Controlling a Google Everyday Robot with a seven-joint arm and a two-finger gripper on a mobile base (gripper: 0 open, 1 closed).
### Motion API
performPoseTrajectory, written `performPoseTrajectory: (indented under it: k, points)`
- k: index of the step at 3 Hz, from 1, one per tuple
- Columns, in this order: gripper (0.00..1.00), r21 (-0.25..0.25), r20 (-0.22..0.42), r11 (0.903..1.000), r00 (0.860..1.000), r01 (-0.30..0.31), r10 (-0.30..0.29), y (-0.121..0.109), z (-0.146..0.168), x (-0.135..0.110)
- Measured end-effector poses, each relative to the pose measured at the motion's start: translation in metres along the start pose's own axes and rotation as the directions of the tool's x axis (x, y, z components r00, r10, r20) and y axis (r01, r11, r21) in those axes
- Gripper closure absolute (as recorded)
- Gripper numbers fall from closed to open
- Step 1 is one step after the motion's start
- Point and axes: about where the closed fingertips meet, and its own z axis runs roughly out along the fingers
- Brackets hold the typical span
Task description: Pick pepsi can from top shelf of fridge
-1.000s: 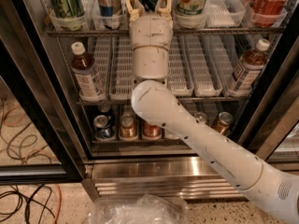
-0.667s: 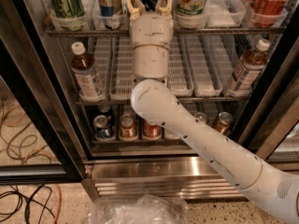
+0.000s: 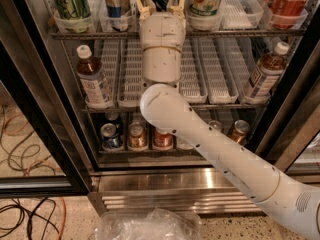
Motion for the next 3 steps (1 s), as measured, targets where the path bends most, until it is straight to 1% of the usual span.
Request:
performPoseTrajectory:
  k: [1, 2, 3]
  points:
    - [1.0, 0.021, 0.057, 0.9998, 0.998, 0.004, -0.005, -0.002, 0.012, -0.006]
    - [1.0, 0.037, 0.136, 0.9993, 0.991, 0.007, -0.012, -0.002, 0.025, -0.018]
    - [1.0, 0.03, 0.182, 0.9994, 0.983, 0.016, -0.021, -0.003, 0.027, -0.027]
